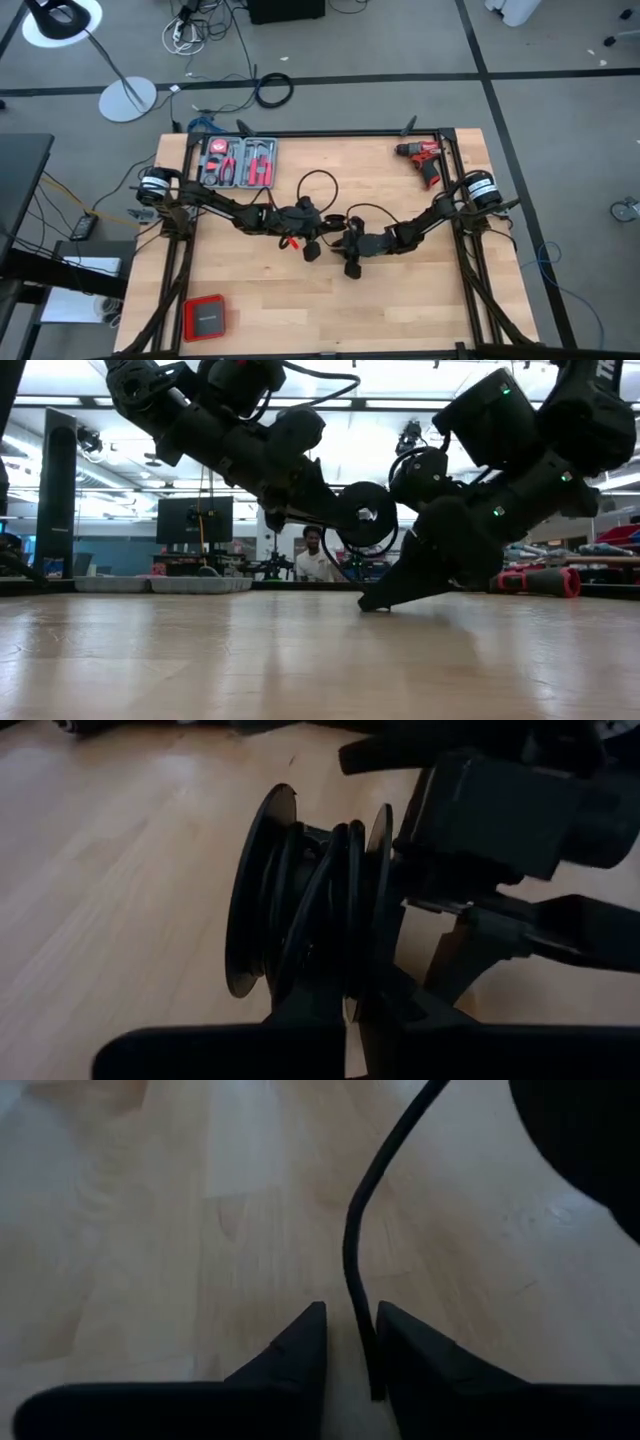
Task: Coil cords
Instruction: Coil the black wire on the spool
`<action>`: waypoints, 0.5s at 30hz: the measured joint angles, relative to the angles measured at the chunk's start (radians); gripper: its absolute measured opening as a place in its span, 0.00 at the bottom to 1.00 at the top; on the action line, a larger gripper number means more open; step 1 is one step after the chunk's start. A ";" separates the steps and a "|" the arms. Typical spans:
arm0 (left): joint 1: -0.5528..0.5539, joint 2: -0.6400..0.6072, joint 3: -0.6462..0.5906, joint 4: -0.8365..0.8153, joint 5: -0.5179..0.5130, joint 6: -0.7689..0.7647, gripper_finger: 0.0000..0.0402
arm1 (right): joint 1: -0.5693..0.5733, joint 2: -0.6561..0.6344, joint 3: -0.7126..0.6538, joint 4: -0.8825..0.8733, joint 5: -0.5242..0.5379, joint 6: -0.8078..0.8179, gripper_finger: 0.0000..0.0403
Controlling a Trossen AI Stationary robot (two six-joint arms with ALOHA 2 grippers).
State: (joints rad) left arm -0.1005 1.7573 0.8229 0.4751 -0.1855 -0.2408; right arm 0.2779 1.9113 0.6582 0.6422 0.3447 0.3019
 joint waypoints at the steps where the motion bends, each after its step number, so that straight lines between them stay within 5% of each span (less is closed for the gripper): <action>1: 0.000 0.000 0.000 0.006 0.000 0.002 0.02 | 0.000 -0.001 0.000 -0.005 0.003 0.000 0.22; 6: 0.000 0.000 0.000 0.003 0.011 0.005 0.02 | 0.003 -0.007 0.000 -0.028 0.012 0.016 0.04; 15: -0.012 0.000 0.000 -0.004 0.046 0.002 0.02 | 0.005 -0.136 -0.002 -0.333 0.041 0.044 0.01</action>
State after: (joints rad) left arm -0.1127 1.7573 0.8227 0.4712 -0.1396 -0.2386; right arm 0.2825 1.7752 0.6563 0.3090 0.3856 0.3457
